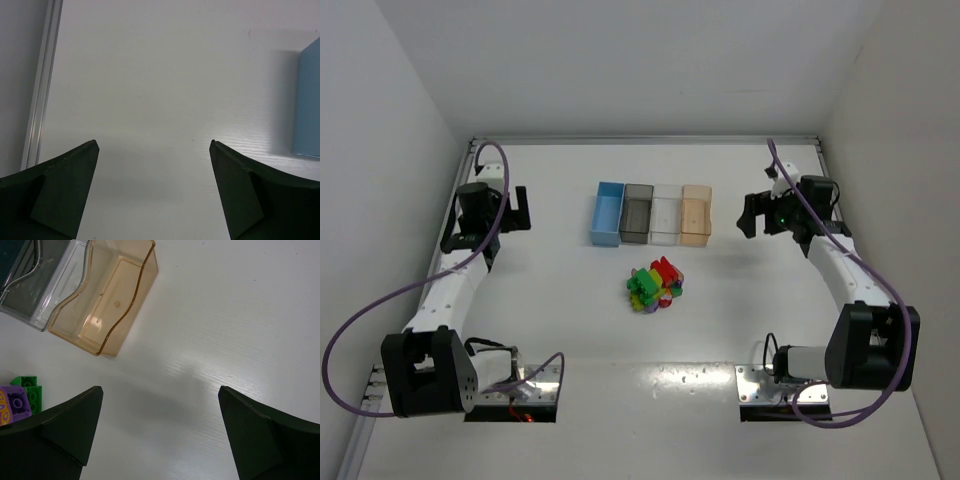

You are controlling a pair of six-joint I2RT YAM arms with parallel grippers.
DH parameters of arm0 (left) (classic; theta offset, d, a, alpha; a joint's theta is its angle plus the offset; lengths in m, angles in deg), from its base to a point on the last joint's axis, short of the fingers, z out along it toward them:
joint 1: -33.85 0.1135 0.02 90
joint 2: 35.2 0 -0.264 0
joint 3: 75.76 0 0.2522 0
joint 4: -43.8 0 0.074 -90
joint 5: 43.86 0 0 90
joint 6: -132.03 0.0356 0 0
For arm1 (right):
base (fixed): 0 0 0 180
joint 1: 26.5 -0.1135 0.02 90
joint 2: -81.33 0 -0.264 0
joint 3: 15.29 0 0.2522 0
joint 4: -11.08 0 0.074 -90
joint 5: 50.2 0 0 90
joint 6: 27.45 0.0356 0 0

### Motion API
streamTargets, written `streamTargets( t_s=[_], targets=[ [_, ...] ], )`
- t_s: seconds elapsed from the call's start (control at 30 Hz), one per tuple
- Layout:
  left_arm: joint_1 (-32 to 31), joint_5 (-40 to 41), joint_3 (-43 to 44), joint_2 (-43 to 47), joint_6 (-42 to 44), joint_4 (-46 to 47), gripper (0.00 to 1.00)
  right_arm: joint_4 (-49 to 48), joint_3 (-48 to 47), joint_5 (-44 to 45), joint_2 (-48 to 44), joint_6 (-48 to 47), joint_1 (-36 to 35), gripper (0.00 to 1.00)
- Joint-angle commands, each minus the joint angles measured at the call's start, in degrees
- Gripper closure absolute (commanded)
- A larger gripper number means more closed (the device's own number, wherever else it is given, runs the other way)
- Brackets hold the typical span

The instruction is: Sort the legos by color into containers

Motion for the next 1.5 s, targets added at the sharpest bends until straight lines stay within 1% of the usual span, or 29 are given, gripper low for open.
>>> streamTargets(
  t_s=[0.0,0.13,0.23,0.27,0.3,0.33,0.37,0.43,0.47,0.5,0.53,0.57,0.6,0.73,0.77,0.87,0.93,0.97,1.0,1.03,1.07,1.1,1.13,1.17,1.2,1.27,1.4,1.47],
  targets=[
    [-0.1,2.9,1.4,-0.1,-4.0,-0.8,0.0,-0.9,-0.4,-1.7,-1.4,-0.4,-0.5,0.0],
    [-0.1,-2.5,3.9,-0.1,-2.0,-4.5,0.0,-1.6,1.0,-5.3,-3.8,-2.4,-0.6,0.0],
    [-0.1,-9.1,3.9,1.2,-2.8,-5.0,0.0,1.2,1.0,-7.7,-3.3,-4.0,-0.6,0.0],
    [-0.6,-15.5,3.9,1.2,-1.1,-6.1,0.0,2.0,0.4,-8.3,-3.3,-4.0,-0.6,0.0],
    [-1.4,-18.8,4.4,1.2,1.3,-7.7,0.0,4.0,0.4,-8.9,-3.3,-5.4,-0.6,0.0],
    [-5.1,-18.9,5.1,-0.1,2.9,-11.2,0.0,4.9,0.4,-9.4,-3.3,-5.5,-0.6,0.0],
    [-7.3,-18.2,5.7,-0.6,3.9,-12.6,0.0,5.5,1.0,-9.4,-3.3,-6.1,-0.6,0.0],
    [-11.1,-19.3,4.8,-0.6,4.5,-13.3,0.0,5.5,2.4,-11.5,-3.9,-6.1,0.1,0.0],
    [-12.3,-19.3,4.1,0.8,4.5,-13.3,0.0,4.9,3.9,-11.5,-5.0,-6.1,0.1,0.0],
    [-13.4,-18.5,3.5,1.5,4.5,-13.3,0.0,4.9,4.6,-10.5,-5.5,-6.6,0.1,0.0],
    [-16.5,-17.4,2.9,1.5,4.5,-13.3,0.0,4.9,5.2,-9.9,-6.1,-8.2,-0.4,0.0],
    [-18.3,-14.8,2.9,2.1,4.5,-13.3,0.0,4.9,6.0,-9.9,-6.1,-8.9,-0.4,0.0],
    [-21.5,-14.2,2.9,2.1,4.5,-14.0,0.0,4.9,6.5,-9.9,-7.6,-9.4,-0.4,0.0],
    [-29.1,-12.7,3.6,0.8,4.5,-16.7,0.0,4.9,7.9,-10.4,-8.7,-10.3,-0.4,0.0],
    [-32.5,-12.7,3.6,0.8,4.0,-16.7,0.0,4.9,7.9,-10.4,-8.7,-10.3,-0.4,0.0],
    [-36.1,-10.7,5.0,-2.1,3.5,-16.7,0.0,5.9,7.9,-10.4,-8.2,-10.3,-0.4,0.0],
    [-38.0,-6.7,6.1,-3.4,1.7,-16.7,0.0,6.4,7.9,-10.4,-7.7,-10.3,-0.4,0.0],
    [-40.0,-5.4,7.1,-4.0,0.8,-16.7,0.0,6.4,7.9,-10.4,-7.7,-10.3,-0.4,0.0],
    [-41.0,-4.1,7.2,-4.5,-1.4,-16.7,0.0,6.4,7.9,-10.4,-7.7,-10.3,-0.4,0.0],
    [-42.1,-0.7,8.0,-4.5,-2.9,-16.7,0.0,6.4,7.9,-9.9,-7.7,-10.3,-0.4,0.0],
    [-43.7,1.1,9.3,-5.4,-4.4,-16.7,0.0,6.4,7.9,-9.9,-7.7,-10.3,-0.4,0.0],
    [-44.5,5.5,10.0,-6.5,-7.7,-16.7,0.0,6.4,7.9,-9.3,-7.1,-10.3,-0.4,0.0],
    [-45.4,6.5,10.6,-7.0,-8.3,-16.7,0.0,6.4,7.9,-9.3,-7.1,-10.3,-0.4,0.0],
    [-46.5,6.5,11.8,-7.0,-8.3,-16.7,0.0,6.4,7.9,-9.3,-7.1,-10.3,-0.4,0.0],
    [-49.4,7.3,12.3,-7.0,-7.3,-16.7,0.0,6.4,7.9,-9.3,-7.1,-10.3,-0.4,0.0],
    [-51.9,7.3,14.2,-6.4,-5.0,-16.7,0.0,6.4,7.9,-8.8,-6.6,-10.3,-0.4,0.0],
    [-57.1,3.9,18.0,-7.7,-4.5,-18.4,0.0,5.9,8.4,-8.3,-6.6,-10.3,-0.4,0.0],
    [-59.2,2.6,18.5,-9.1,-5.0,-19.7,0.0,5.9,9.0,-8.3,-7.1,-10.3,-0.4,0.0]
  ],
)
